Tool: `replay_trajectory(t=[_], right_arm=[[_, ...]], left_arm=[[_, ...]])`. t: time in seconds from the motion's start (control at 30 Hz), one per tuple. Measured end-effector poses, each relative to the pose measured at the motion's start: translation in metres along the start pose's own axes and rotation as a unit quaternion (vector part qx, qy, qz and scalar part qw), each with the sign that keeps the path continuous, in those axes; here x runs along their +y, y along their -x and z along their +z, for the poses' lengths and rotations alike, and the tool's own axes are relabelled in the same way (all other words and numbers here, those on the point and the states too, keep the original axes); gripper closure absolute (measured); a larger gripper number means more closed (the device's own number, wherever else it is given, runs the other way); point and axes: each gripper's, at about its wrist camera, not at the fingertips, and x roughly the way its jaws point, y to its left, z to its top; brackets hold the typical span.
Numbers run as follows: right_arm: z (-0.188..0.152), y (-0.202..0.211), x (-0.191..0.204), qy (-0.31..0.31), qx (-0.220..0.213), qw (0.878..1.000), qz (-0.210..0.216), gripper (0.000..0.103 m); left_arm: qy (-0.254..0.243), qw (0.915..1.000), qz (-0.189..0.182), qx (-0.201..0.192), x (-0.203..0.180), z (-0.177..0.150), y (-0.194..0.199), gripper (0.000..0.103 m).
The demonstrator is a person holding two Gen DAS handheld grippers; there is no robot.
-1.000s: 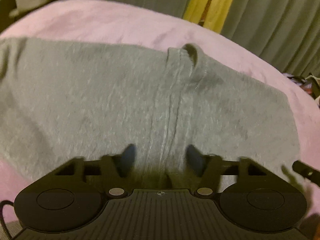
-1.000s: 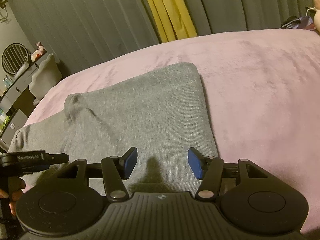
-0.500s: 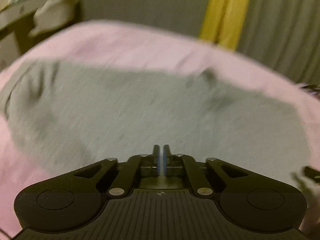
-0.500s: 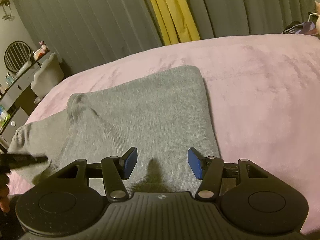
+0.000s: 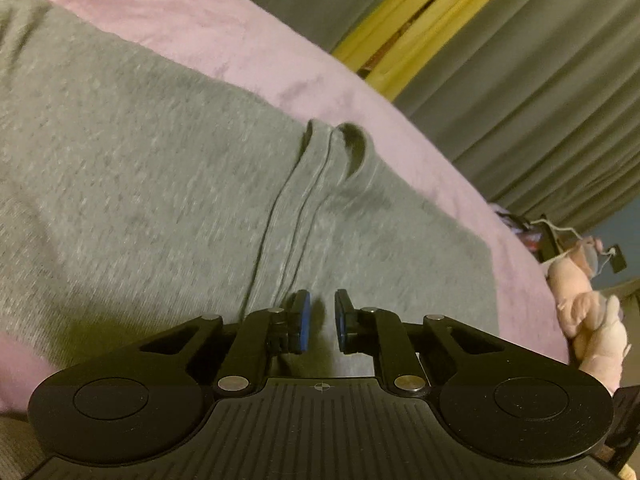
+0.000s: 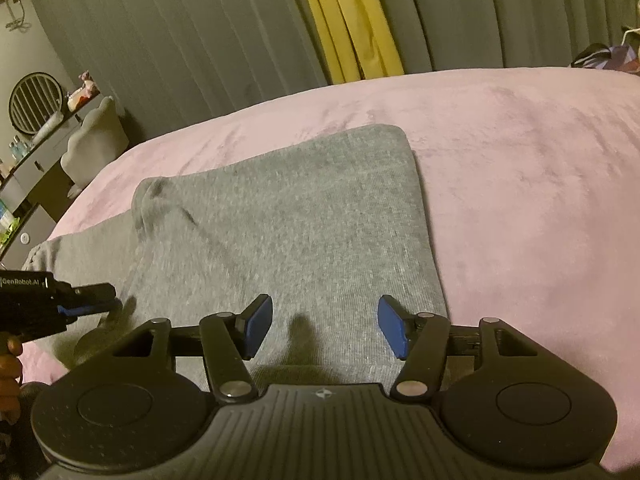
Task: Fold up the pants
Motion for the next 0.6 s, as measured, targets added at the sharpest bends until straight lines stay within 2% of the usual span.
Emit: replay_trajectory(t=[0.07,0.17,0.27,0.37,0.6], right_arm=[[0.000,0.000,0.000,0.000,0.000,1.000,0.001,0.043],[0.000,0.002,-0.002,-0.004,-0.001,1.000,0.003,0.043],[0.000,0.002,-0.002,-0.006,-0.001,1.000,0.004,0.043],[0.000,0.001,-0.001,-0.004,0.000,1.000,0.003,0.042],[0.001,0.001,-0.001,-0.002,0.001,1.000,0.003,0.041]], left_arm=[[-0.003,0.9996,0.025,0.010,0.001,-0.001,-0.005,0.089],[-0.002,0.9993,0.030,0.020,0.000,-0.001,-0.006,0.088],[0.009,0.9993,0.028,0.023,0.004,-0.003,0.002,0.087],[0.024,0.9990,0.029,0.023,0.010,-0.002,0.007,0.078],[0.019,0.9989,0.025,0.035,0.009,-0.003,0.004,0.078]])
